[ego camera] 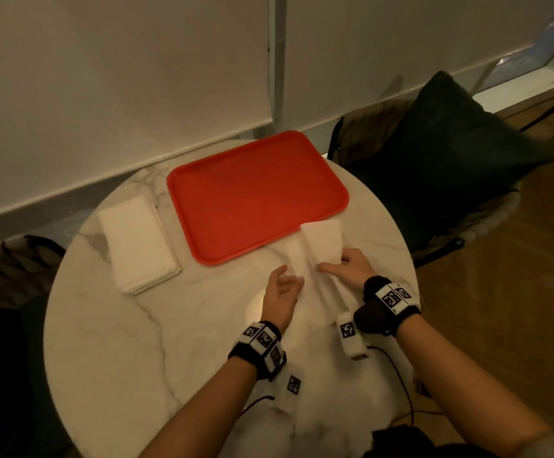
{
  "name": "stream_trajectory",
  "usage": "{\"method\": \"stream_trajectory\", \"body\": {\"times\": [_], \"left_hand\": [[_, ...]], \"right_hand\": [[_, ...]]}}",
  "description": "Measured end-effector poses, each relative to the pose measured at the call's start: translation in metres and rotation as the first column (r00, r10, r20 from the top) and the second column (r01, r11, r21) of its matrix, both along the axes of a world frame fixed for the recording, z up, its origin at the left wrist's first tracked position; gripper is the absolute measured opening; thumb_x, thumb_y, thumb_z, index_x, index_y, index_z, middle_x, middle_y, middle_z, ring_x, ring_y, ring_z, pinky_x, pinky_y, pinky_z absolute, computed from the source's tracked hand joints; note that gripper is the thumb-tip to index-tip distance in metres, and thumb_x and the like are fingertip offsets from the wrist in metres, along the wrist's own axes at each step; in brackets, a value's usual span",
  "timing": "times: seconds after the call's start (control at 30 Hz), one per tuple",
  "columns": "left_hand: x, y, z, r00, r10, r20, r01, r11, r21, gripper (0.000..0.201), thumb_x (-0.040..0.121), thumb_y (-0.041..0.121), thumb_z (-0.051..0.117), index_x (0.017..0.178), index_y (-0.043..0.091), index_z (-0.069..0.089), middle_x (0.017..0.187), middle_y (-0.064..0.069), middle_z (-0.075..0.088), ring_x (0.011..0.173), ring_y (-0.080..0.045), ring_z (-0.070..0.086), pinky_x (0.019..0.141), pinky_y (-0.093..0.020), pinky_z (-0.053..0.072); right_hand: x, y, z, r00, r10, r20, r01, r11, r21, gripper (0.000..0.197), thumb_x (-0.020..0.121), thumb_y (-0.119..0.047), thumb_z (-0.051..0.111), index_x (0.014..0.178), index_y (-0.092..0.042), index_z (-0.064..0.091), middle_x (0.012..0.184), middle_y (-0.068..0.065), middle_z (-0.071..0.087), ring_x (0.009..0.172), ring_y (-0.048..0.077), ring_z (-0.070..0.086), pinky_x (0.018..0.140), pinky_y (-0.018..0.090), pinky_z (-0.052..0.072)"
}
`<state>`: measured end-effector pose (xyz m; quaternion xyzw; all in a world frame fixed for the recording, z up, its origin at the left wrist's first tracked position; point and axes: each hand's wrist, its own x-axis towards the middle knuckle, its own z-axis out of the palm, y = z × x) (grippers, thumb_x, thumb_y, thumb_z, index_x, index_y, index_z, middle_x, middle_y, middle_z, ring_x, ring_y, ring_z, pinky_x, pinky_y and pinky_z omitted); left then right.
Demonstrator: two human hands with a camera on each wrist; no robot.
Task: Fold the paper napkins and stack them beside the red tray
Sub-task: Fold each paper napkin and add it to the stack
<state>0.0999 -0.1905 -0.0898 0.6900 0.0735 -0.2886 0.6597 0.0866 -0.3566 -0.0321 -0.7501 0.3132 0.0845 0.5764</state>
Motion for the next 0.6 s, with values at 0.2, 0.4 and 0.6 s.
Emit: {"method": "stream_trajectory", "body": {"times": [0.2, 0.4, 0.6], "left_hand": [[0.011, 0.053, 0.044, 0.97, 0.08, -0.229, -0.173, 0.891, -0.419, 0.065, 0.085, 0.061, 0.054, 0.132, 0.016, 0.053, 0.124, -0.011, 0.066, 0.117, -0.024, 0.061, 0.105, -0.046, 0.043], [0.036, 0.118, 0.1, 0.972, 0.191, -0.135, -0.231, 0.864, -0.447, 0.05, 0.08, 0.035, 0.074, 0.114, 0.0, 0.062, 0.123, -0.024, 0.061, 0.111, -0.037, 0.06, 0.103, -0.051, 0.044], [0.043, 0.167, 0.14, 0.941, 0.331, 0.069, -0.285, 0.886, -0.366, 0.027, 0.083, 0.003, 0.068, 0.109, 0.009, 0.064, 0.105, -0.009, 0.073, 0.094, -0.02, 0.069, 0.086, -0.033, 0.056]], "right_hand": [[0.006, 0.061, 0.051, 0.991, -0.018, 0.136, -0.059, 0.84, 0.539, 0.027, 0.085, -0.006, 0.065, 0.112, -0.005, 0.063, 0.104, 0.013, 0.071, 0.09, 0.026, 0.069, 0.076, 0.037, 0.056], [0.022, 0.089, 0.072, 0.968, -0.051, 0.246, -0.129, 0.738, 0.662, 0.05, 0.076, -0.012, 0.074, 0.123, -0.008, 0.059, 0.121, 0.014, 0.066, 0.113, 0.033, 0.062, 0.1, 0.052, 0.045], [0.044, 0.106, 0.092, 0.972, 0.018, 0.232, -0.119, 0.894, 0.431, 0.031, 0.075, -0.017, 0.078, 0.104, -0.013, 0.066, 0.105, 0.005, 0.072, 0.097, 0.022, 0.068, 0.082, 0.038, 0.055]]}}
